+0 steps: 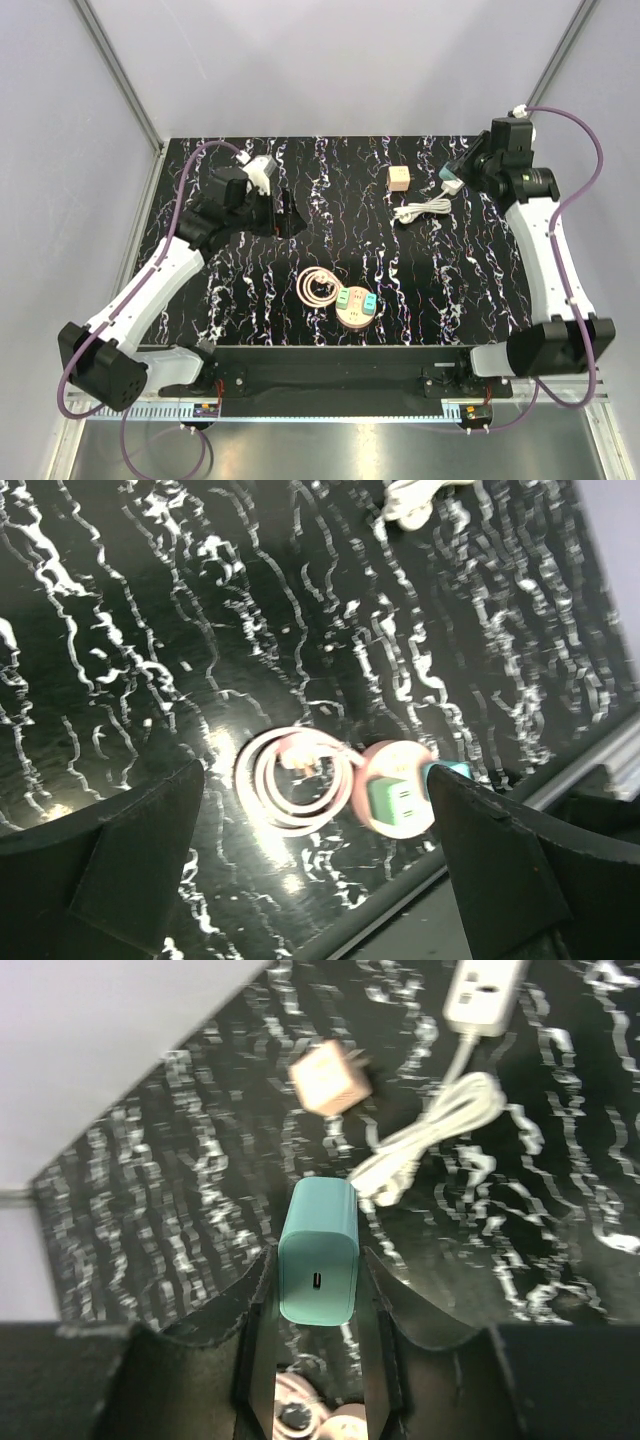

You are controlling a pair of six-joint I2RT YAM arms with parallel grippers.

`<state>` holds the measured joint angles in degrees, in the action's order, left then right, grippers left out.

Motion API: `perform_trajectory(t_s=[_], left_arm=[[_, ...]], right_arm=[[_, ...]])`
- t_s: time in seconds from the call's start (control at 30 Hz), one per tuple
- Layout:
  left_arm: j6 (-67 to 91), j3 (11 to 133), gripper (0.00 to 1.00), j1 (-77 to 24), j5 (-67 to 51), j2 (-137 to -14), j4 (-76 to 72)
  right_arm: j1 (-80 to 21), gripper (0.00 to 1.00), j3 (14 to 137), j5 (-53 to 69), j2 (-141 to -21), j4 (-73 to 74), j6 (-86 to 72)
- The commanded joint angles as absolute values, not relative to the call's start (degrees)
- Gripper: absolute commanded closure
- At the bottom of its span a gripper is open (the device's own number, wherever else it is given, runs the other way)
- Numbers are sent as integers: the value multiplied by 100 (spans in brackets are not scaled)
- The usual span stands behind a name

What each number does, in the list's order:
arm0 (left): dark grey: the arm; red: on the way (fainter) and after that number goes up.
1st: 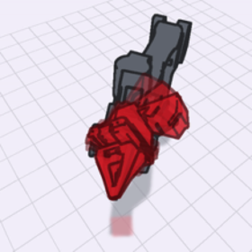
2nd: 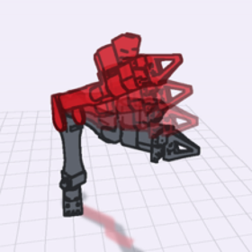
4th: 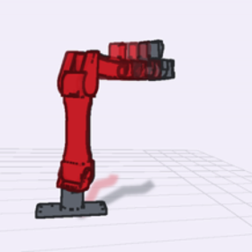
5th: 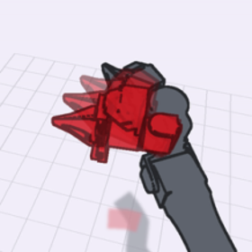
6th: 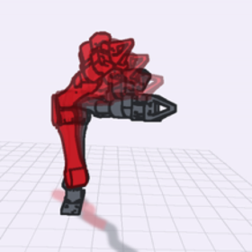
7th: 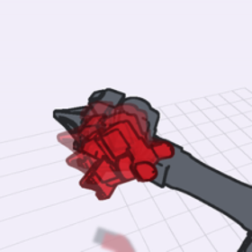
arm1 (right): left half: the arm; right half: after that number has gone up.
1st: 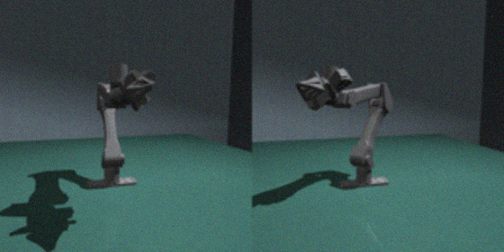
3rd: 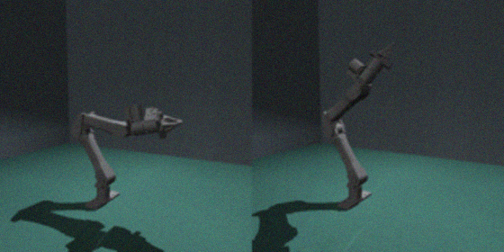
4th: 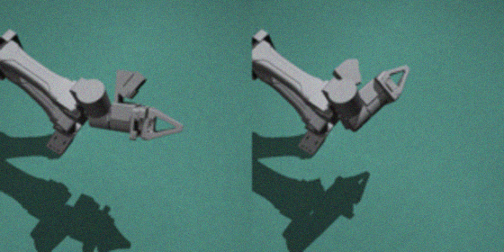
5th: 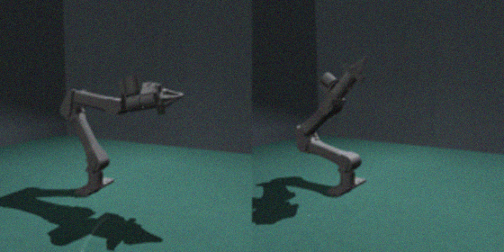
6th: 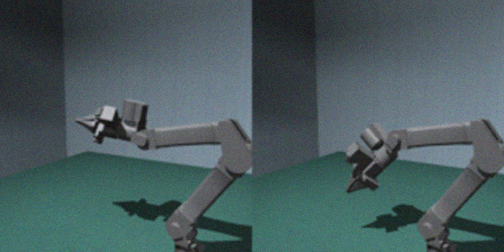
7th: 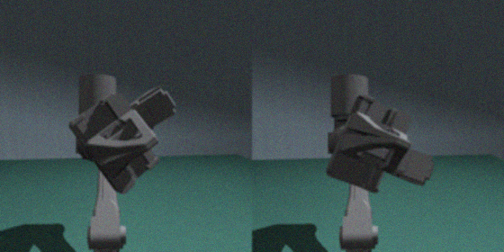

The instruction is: Insert the plug

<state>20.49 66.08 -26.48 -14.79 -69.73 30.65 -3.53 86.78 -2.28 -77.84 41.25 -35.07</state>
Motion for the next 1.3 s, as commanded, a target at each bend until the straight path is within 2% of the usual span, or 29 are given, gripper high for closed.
perform_trajectory(t_s=[0.0, 0.13, 0.33, 0.63, 0.87, 1.1, 1.27], left_arm=[[1731, 6539, 1, -2646, -1537, -7180, 3032], [1819, 6451, 1, -2646, -1854, -7242, 2945], [1740, 6328, 1, -2646, -1530, -7005, 2909], [1767, 6363, 1, -2602, -2082, -7408, 2857], [1846, 6390, 1, -2452, -2373, -7664, 2830], [1898, 6372, 1, -2400, -2557, -7795, 2742], [1951, 6363, 2, -2329, -2716, -7875, 2698]], right_arm=[[-89, 100, 9271, -536, -8243, 4535, -3112], [211, 100, 9702, -615, -9199, 4658, -2936], [474, 100, 10853, -782, -10605, 4992, -2558], [650, 100, 12892, -660, -12593, 5274, -1890], [747, 100, 14947, -527, -13921, 5809, -1731], [879, 100, 15662, -141, -14668, 5590, -1749], [879, 100, 15206, 123, -14564, 5449, -1670]])
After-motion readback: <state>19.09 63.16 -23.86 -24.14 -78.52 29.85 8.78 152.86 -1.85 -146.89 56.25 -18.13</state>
